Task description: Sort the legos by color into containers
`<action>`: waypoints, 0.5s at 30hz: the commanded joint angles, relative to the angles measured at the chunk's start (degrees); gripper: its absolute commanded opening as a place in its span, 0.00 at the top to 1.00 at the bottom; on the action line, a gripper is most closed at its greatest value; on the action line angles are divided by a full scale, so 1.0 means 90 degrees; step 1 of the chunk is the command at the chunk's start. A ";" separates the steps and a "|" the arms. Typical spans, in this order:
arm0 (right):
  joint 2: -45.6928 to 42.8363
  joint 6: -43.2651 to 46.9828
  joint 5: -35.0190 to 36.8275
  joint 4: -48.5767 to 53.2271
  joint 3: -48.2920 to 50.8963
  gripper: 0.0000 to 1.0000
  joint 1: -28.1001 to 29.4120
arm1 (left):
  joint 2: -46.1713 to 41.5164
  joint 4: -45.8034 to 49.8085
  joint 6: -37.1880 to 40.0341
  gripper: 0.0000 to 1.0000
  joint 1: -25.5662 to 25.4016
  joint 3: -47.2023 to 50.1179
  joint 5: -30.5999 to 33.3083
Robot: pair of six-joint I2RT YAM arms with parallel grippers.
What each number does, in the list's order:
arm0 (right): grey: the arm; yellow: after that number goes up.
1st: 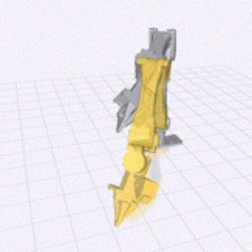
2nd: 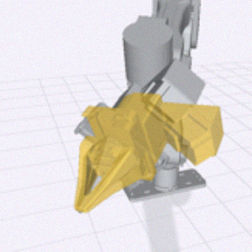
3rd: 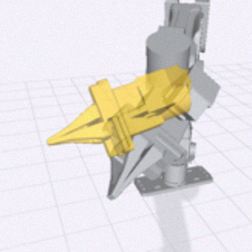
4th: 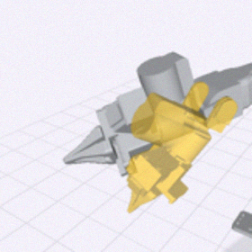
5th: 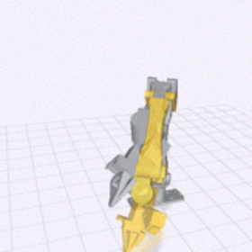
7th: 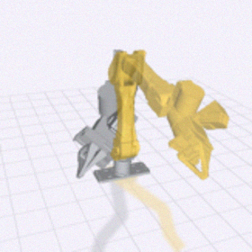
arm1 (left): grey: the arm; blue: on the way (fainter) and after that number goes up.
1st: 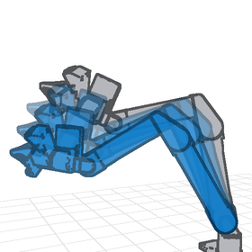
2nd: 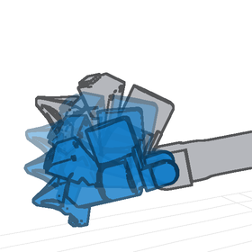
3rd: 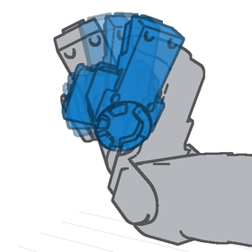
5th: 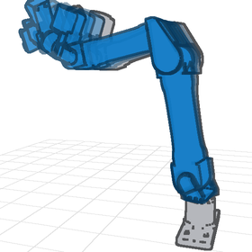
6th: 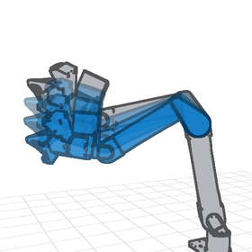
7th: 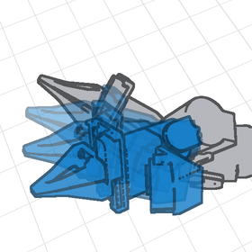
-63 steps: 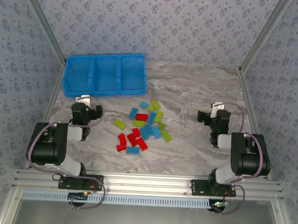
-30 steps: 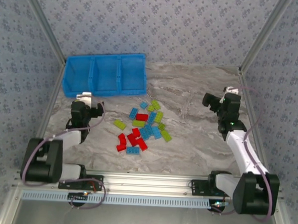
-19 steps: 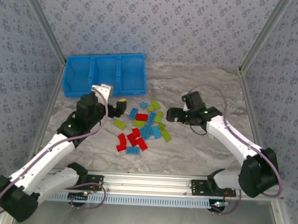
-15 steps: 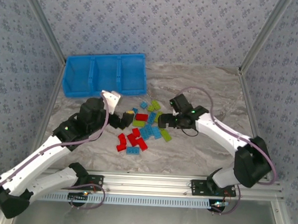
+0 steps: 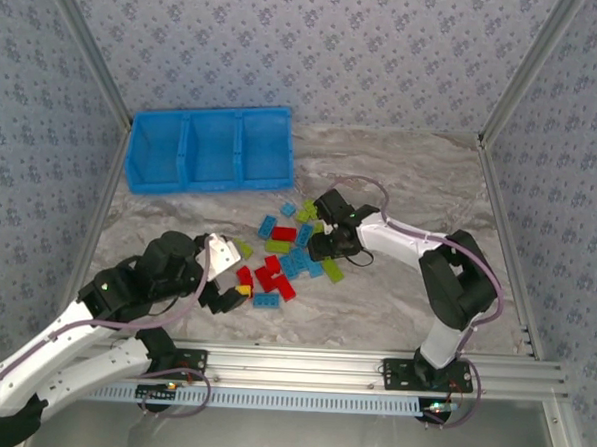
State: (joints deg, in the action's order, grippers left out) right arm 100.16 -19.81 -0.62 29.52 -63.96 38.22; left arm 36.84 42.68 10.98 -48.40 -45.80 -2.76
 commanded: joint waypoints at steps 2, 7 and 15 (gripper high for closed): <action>0.0282 0.0549 0.0082 0.0005 -0.0215 0.38 -0.0046 | -0.0050 -0.0131 0.0325 0.01 -0.0027 0.0190 -0.0248; 0.0503 0.0610 -0.0121 -0.0091 -0.0236 0.45 -0.0135 | -0.0060 -0.0142 0.0396 0.01 -0.0027 0.0337 -0.0246; 0.0355 0.0577 -0.0078 -0.0136 -0.0188 0.64 -0.0238 | -0.0154 -0.0190 0.0406 0.01 -0.0030 0.0472 -0.0135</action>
State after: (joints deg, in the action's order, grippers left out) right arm 104.57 -14.94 -1.34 27.99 -65.19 36.45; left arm 36.40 42.19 13.72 -48.40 -41.89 -3.64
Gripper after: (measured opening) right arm 0.379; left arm 0.993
